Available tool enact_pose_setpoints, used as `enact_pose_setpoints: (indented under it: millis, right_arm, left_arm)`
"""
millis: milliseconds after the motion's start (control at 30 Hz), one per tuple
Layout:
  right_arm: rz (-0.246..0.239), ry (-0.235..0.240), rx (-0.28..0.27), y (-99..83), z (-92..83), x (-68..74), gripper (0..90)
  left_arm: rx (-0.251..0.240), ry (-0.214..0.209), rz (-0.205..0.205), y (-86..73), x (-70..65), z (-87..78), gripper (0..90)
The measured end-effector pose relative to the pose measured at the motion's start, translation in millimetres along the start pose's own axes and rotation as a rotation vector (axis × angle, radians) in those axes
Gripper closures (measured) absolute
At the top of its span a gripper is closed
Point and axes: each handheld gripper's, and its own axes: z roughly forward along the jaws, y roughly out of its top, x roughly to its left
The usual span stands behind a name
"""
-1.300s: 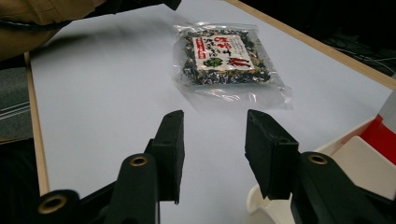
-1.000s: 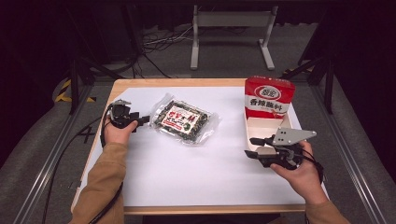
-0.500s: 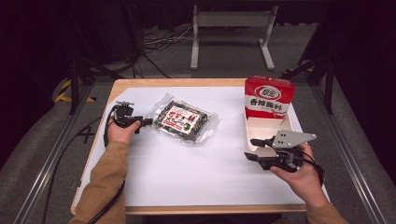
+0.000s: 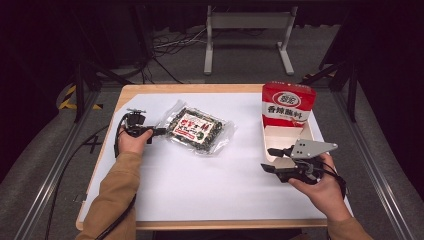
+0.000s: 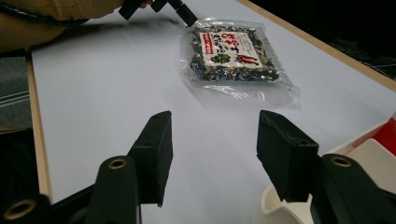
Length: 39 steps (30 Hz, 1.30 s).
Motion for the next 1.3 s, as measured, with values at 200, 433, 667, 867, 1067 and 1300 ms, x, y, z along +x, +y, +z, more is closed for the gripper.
enact_pose_setpoints:
  millis: [200,433,667,867,1067,1300]
  right_arm:
    - [-0.001,-0.007,0.008,-0.8,1.8,0.4,44.7]
    - [0.002,-0.019,0.005,-1.9,-0.3,-0.8,44.0]
    - [-0.001,-0.021,-0.001,-0.3,-0.1,-1.1,43.8]
    - [-0.002,-0.017,-0.001,0.4,1.3,-1.0,43.8]
    - [0.0,-0.02,-0.003,-0.3,-0.3,-2.2,43.7]
    - [0.005,-0.029,-0.005,-2.2,-3.9,-3.3,43.8]
  left_arm:
    - [0.001,0.08,0.008,4.1,-11.3,7.0,44.7]
    - [-0.009,0.131,0.053,2.3,-19.1,11.2,49.9]
    - [-0.034,0.088,0.031,-2.6,-21.1,12.9,68.0]
    - [-0.052,0.054,0.008,-4.6,-19.5,14.2,73.8]
    - [-0.055,0.033,-0.016,-4.6,-17.6,14.0,77.7]
    - [-0.059,0.037,-0.006,-2.9,-19.0,12.7,78.9]
